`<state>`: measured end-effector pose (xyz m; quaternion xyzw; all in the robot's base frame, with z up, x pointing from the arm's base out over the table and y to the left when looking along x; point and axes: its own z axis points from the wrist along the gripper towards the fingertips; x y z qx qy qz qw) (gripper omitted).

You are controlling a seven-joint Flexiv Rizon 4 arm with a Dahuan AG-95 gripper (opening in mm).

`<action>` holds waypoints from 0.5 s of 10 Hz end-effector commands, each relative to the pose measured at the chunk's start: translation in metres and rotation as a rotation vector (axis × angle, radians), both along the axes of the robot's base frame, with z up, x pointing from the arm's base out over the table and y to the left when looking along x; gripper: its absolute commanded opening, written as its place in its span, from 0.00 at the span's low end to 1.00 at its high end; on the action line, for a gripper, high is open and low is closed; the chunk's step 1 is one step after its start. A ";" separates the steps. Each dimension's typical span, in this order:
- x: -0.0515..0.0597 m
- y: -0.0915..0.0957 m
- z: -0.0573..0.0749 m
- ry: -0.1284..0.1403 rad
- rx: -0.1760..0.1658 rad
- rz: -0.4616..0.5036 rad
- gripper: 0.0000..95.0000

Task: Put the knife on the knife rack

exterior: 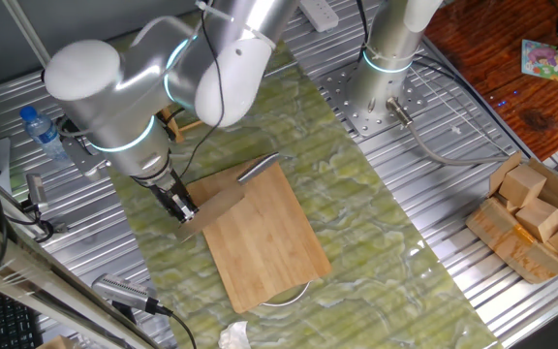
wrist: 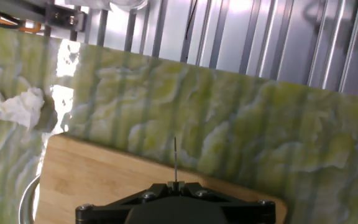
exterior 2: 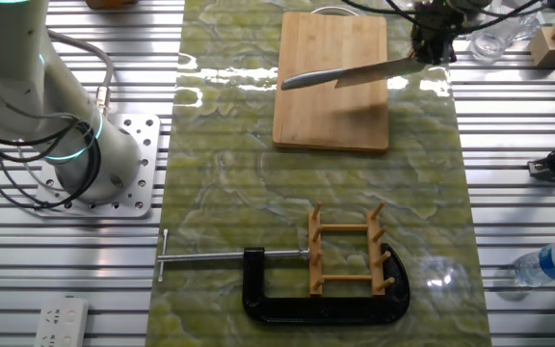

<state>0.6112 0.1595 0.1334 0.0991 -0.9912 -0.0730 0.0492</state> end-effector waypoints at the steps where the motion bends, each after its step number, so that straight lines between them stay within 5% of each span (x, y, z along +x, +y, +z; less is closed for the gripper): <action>1: -0.001 -0.001 0.001 0.002 -0.010 -0.061 0.00; 4: -0.001 -0.001 0.001 -0.010 -0.042 -0.121 0.00; 5: -0.001 -0.001 0.001 -0.013 -0.084 -0.194 0.00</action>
